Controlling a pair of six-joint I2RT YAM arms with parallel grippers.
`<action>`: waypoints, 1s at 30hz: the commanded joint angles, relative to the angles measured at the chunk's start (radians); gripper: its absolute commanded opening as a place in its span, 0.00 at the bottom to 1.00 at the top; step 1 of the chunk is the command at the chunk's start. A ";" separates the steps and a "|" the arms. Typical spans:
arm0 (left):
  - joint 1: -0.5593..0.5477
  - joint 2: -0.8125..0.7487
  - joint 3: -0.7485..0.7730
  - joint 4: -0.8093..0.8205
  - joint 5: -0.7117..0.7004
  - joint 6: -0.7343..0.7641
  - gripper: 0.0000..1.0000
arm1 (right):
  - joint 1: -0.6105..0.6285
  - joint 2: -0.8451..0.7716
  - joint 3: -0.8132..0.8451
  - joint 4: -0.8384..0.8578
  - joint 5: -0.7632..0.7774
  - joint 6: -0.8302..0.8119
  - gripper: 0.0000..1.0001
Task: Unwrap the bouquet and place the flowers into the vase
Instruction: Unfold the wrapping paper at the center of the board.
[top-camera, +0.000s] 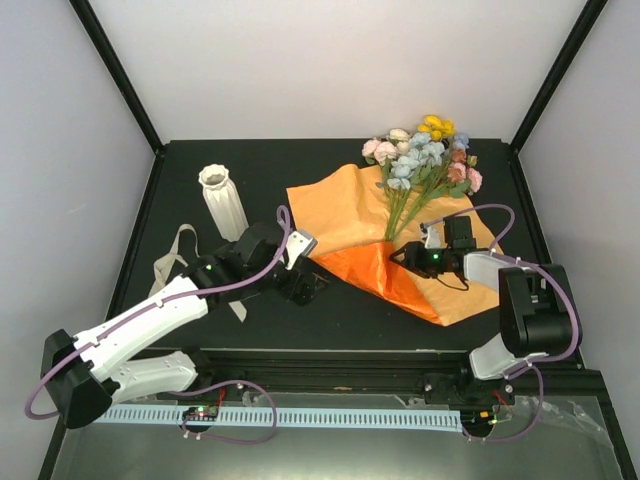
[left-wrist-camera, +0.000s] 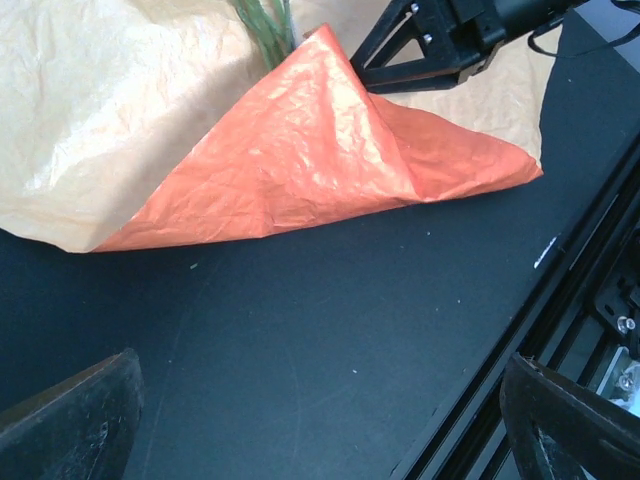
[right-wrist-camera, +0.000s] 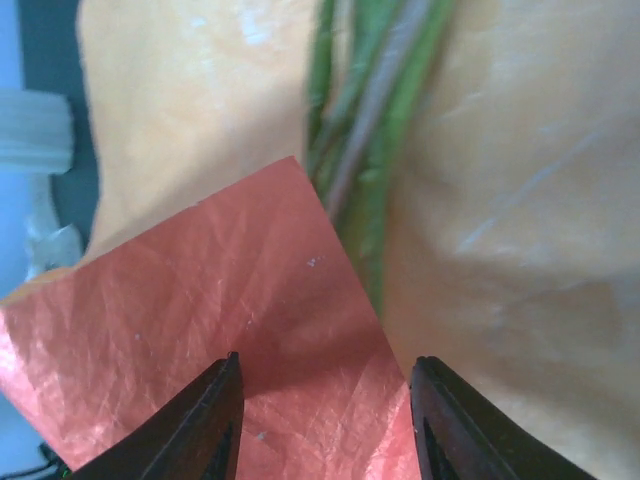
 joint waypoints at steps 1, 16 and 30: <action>0.005 -0.004 -0.007 0.017 0.016 -0.018 0.99 | -0.002 -0.074 -0.012 -0.005 -0.160 -0.037 0.50; 0.006 0.059 0.002 0.110 0.111 -0.065 0.99 | 0.012 -0.279 -0.082 -0.111 -0.353 -0.056 0.61; 0.024 0.256 0.131 0.200 0.304 -0.125 0.81 | 0.209 -0.460 -0.163 -0.117 -0.279 0.118 0.61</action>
